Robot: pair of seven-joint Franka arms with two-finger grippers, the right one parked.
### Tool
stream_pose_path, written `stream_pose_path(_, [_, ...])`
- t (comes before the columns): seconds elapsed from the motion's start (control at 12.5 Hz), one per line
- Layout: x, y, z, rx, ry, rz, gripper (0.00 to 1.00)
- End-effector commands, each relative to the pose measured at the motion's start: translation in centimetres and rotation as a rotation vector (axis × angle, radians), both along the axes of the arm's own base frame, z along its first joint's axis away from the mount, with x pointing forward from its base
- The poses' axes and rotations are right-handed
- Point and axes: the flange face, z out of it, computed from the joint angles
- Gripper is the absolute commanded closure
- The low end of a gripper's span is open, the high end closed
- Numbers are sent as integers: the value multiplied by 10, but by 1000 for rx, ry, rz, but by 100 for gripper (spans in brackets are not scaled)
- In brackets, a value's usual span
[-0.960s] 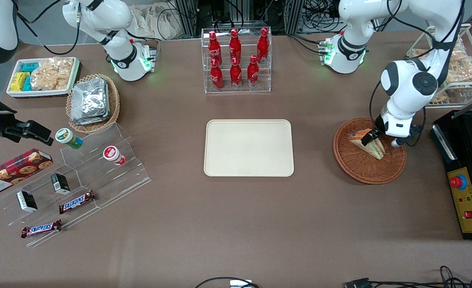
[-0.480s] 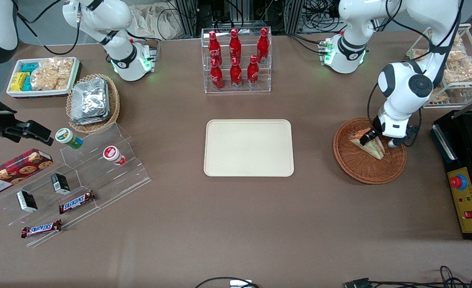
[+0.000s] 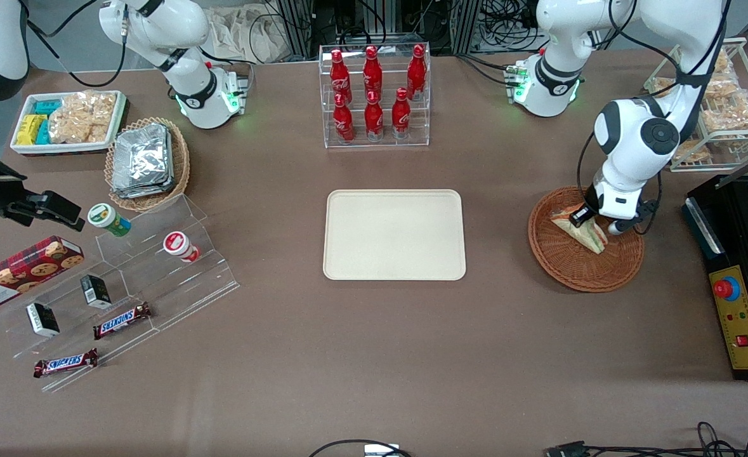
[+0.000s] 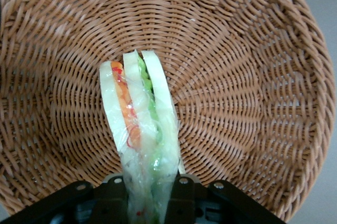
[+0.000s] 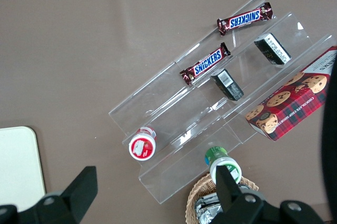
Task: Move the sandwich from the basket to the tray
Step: 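Lower the left gripper and close it on the sandwich, then lift the sandwich and carry it over the cream tray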
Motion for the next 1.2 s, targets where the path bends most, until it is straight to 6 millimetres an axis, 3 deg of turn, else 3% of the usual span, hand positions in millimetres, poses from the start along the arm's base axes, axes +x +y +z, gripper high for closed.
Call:
stream_pose_path(0.0, [4,-18,22,15,-30,-86,77])
stream_pose_path(0.24, [19,-16,76,42,-17,-250,77])
stream_pose_path(0.56, [67,-19,167,45,28,-321,76])
stream_pose_path(0.72, [81,-30,206,46,38,-408,76])
stream_pose_path(0.88, [84,-60,225,61,37,-580,78])
stream_pose_path(1.12, [80,-96,234,74,30,-749,80])
